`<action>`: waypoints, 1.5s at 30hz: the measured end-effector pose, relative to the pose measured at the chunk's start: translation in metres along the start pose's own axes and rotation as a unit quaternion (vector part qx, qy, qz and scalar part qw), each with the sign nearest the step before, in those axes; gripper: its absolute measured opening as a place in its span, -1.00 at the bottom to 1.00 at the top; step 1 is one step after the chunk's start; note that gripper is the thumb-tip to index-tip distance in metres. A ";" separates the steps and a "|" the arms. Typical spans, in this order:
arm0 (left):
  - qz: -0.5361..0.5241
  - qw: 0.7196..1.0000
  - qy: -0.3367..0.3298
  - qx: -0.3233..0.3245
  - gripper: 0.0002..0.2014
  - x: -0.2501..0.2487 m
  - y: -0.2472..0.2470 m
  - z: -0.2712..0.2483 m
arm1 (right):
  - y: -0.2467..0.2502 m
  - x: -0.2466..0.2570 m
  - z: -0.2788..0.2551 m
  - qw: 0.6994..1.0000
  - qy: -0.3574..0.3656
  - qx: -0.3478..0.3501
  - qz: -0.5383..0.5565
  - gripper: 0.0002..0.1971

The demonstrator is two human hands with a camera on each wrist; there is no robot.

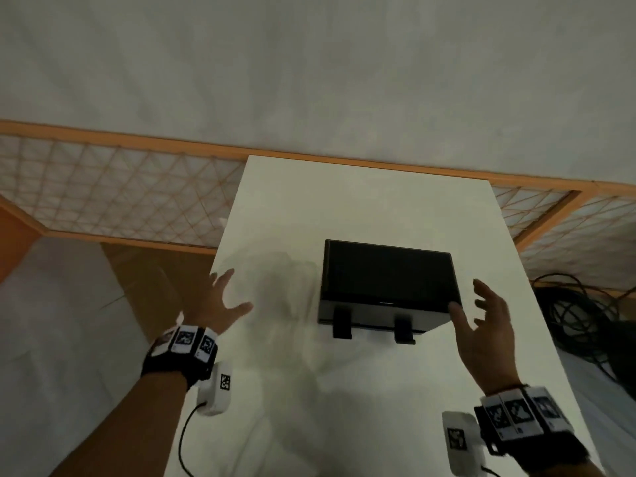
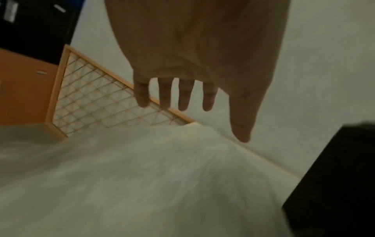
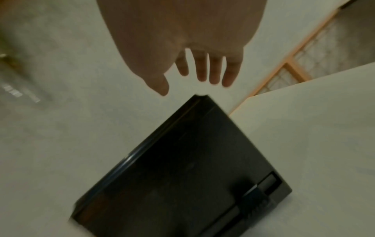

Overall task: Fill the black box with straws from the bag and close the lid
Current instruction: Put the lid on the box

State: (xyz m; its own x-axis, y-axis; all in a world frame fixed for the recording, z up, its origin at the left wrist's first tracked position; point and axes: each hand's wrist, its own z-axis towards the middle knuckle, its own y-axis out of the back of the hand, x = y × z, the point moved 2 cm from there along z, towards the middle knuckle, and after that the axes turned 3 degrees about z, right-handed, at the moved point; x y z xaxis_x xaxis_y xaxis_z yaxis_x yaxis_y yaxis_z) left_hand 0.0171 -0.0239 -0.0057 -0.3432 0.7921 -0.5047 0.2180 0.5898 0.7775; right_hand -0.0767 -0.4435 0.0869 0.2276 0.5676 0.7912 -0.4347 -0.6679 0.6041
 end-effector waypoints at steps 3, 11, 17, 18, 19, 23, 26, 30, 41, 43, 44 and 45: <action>0.192 0.974 0.030 0.117 0.11 0.026 -0.024 -0.012 | -0.021 0.039 -0.033 0.980 0.191 -0.014 -0.049 -0.59; 0.172 0.976 -0.054 0.117 -0.54 0.034 -0.060 -0.047 | -0.156 0.088 -0.088 0.852 0.334 0.388 -0.110 -0.51; -0.203 0.955 -0.136 0.166 -0.83 0.019 -0.015 -0.073 | -0.213 0.093 -0.100 0.819 0.158 0.531 -0.150 0.25; -0.233 0.949 -0.143 0.157 -0.89 0.016 -0.009 -0.075 | -0.216 0.097 -0.103 0.826 0.122 0.540 -0.099 0.19; -0.265 0.944 -0.144 0.133 -0.83 0.014 -0.004 -0.077 | -0.218 0.099 -0.105 0.836 0.096 0.536 -0.065 0.06; -0.452 0.882 -0.119 0.068 -0.24 0.006 0.008 -0.086 | -0.210 0.111 -0.104 0.915 0.055 0.400 -0.014 -0.61; -0.460 0.870 -0.106 0.142 0.05 -0.010 0.002 -0.096 | -0.194 0.128 -0.102 0.936 0.092 0.339 0.023 -0.84; -0.571 0.789 -0.053 0.219 -0.15 -0.038 -0.010 -0.106 | -0.179 0.142 -0.111 0.917 0.117 0.361 0.124 -0.81; -0.541 0.827 -0.035 0.149 -0.80 -0.116 -0.003 -0.132 | -0.115 0.127 -0.083 0.828 0.434 0.355 0.031 0.06; -0.553 0.816 -0.036 0.166 -0.78 -0.125 -0.007 -0.138 | -0.113 0.128 -0.074 0.810 0.444 0.381 0.027 -0.04; -0.574 0.799 -0.035 0.176 -0.84 -0.128 -0.008 -0.140 | -0.111 0.128 -0.070 0.810 0.433 0.394 0.027 -0.11; -0.594 0.784 -0.029 0.180 -0.84 -0.129 -0.008 -0.142 | -0.108 0.127 -0.067 0.816 0.420 0.396 0.036 -0.20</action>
State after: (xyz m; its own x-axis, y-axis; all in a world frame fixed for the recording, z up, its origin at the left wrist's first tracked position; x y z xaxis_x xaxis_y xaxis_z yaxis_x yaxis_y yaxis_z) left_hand -0.0696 -0.1533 0.1064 -0.4595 -0.3489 -0.8168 0.0239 0.9144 -0.4040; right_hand -0.0589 -0.2670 0.1154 -0.5955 0.4203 0.6846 0.3553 -0.6265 0.6937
